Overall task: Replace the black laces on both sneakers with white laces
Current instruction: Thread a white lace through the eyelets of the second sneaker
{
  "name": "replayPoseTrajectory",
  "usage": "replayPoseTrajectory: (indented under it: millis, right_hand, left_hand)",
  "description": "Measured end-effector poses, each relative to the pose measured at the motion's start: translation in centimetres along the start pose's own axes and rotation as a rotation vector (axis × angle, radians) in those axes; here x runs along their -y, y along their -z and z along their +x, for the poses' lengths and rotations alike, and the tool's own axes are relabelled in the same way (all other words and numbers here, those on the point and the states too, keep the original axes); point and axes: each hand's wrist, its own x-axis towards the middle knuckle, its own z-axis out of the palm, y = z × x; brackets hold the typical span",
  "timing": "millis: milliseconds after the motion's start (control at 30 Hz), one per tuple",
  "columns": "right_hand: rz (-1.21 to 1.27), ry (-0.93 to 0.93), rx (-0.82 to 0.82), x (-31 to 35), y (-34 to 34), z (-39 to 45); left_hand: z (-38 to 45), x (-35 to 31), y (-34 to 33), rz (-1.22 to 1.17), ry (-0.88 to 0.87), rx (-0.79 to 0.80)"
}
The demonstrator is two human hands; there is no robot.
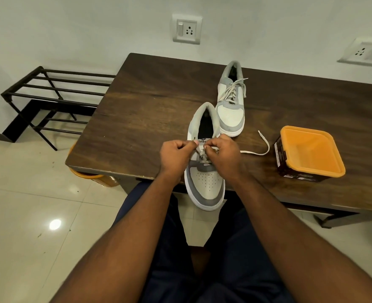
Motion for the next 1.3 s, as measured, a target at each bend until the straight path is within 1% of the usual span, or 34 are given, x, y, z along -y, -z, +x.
replayPoseTrajectory:
  millis: [100, 200, 333, 500, 600, 733, 833, 900, 933, 967, 1000, 1067, 1100, 1133, 1167, 1200, 1233, 1267, 1300]
  right_hand:
    - [-0.02, 0.006, 0.028, -0.3, -0.3, 0.1]
    - [0.01, -0.002, 0.023, -0.4, -0.8, -0.1]
    - [0.075, -0.052, -0.047, -0.4, -1.8, -0.7]
    - [0.071, -0.133, -0.122, 0.0, -3.2, -1.3]
    - [0.152, -0.207, -0.148, 0.4, -3.3, -1.1]
    - [0.322, -0.3, -0.097, 0.4, -2.4, -1.2]
    - [0.467, -0.35, -0.009, 0.4, -1.6, -1.1]
    - [0.458, -0.298, 0.062, 0.0, -1.0, -1.1]
    - [0.387, -0.244, 0.086, -0.5, -0.9, -1.1]
    - [0.287, -0.187, 0.099, -1.0, -0.8, -1.2]
    - [0.169, -0.145, 0.095, -1.4, -0.7, -1.3]
    - [-0.04, -0.095, 0.057, -1.9, 0.0, -1.8]
    - [-0.122, -0.064, 0.047, -1.8, 0.4, -2.1]
    - [-0.195, -0.035, 0.049, -1.6, 0.9, -2.2]
    - [-0.257, -0.014, 0.062, -1.6, 1.3, -2.3]
    - [-0.301, -0.005, 0.086, -1.6, 1.8, -2.5]
    - [-0.332, 0.01, 0.099, -1.7, 2.0, -2.1]
    - [-0.372, 0.027, 0.122, -2.0, 2.2, -2.1]
    - [-0.408, 0.048, 0.14, -2.2, 2.3, -2.1]
  left_hand:
    - [-0.2, -0.2, -0.1, -0.06, 0.027, 0.029]
    - [-0.4, -0.2, -0.1, -0.117, 0.034, 0.044]
    - [-0.9, 0.0, -0.1, -0.179, 0.03, 0.044]
    - [-1.2, -0.2, -0.3, -0.2, 0.019, 0.024]
    - [-1.4, 0.3, 0.0, -0.211, 0.013, 0.029]
    - [-2.0, 2.0, 0.2, -0.216, -0.009, 0.086]
    - [-1.6, 2.6, -0.1, -0.16, -0.068, 0.05]
    - [-1.5, 2.6, -0.4, -0.114, -0.077, 0.034]
    - [-1.7, 2.3, -0.5, -0.137, -0.059, 0.018]
    - [-1.9, 1.9, -0.6, -0.23, -0.013, -0.017]
    - [-1.9, 1.3, -0.3, -0.406, 0.069, -0.073]
    - [-1.2, 0.1, 0.9, -0.88, 0.283, -0.234]
    - [-0.5, -0.3, 1.9, -1.089, 0.361, -0.318]
    - [-0.1, -0.6, 2.7, -1.214, 0.399, -0.372]
    - [0.2, -0.9, 3.3, -1.222, 0.396, -0.392]
    - [0.2, -1.0, 3.5, -1.106, 0.345, -0.384]
    - [0.3, -1.4, 3.6, -0.848, 0.233, -0.344]
    - [0.0, -1.3, 3.2, -0.507, 0.096, -0.276]
    - [-0.4, -1.1, 2.8, -0.152, -0.049, -0.165]
